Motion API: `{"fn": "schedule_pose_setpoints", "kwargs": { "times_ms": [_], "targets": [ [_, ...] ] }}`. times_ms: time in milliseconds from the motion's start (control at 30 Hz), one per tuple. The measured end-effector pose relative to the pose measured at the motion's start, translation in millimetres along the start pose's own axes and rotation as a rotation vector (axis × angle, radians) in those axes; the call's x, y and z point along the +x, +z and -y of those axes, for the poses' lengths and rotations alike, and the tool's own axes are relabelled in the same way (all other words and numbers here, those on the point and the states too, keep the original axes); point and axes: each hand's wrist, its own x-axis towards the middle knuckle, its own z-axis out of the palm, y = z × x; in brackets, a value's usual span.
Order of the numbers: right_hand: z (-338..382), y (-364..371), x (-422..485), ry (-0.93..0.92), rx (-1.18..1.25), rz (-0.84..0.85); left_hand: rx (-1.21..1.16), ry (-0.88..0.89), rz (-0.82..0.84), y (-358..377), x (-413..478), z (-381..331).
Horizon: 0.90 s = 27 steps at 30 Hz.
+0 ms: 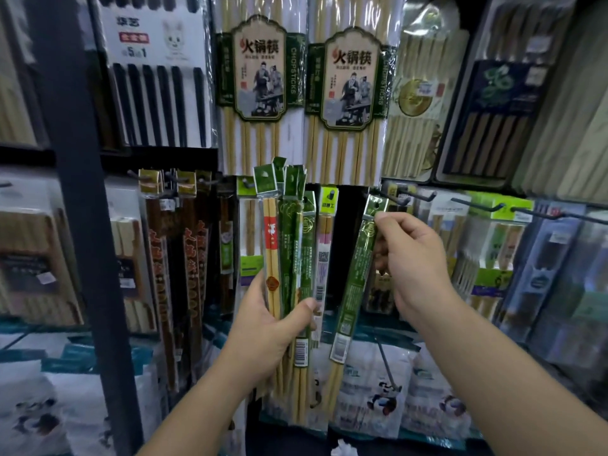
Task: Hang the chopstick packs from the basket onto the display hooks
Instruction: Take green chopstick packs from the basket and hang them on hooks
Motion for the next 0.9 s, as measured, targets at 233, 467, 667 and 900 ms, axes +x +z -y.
{"fn": "schedule_pose_setpoints", "kwargs": {
  "times_ms": [233, 467, 667, 900],
  "targets": [
    [1.3, 1.4, 18.1, -0.034, -0.072, -0.026, -0.010, 0.017, -0.005, 2.9, -1.8, -0.3],
    [0.1, 4.9, 23.5, -0.056, -0.079, -0.064, -0.046, 0.029, 0.049, 7.6, 0.4, 4.1],
    [-4.7, 5.1, 24.3, -0.034, -0.148, -0.075, -0.088, 0.061, 0.058, 13.1, 1.1, 4.3],
    [-12.1, 4.3, 12.7, -0.132, -0.178, -0.128, -0.110, 0.045, 0.084, 20.2, 0.6, 7.2]
  ]
}}
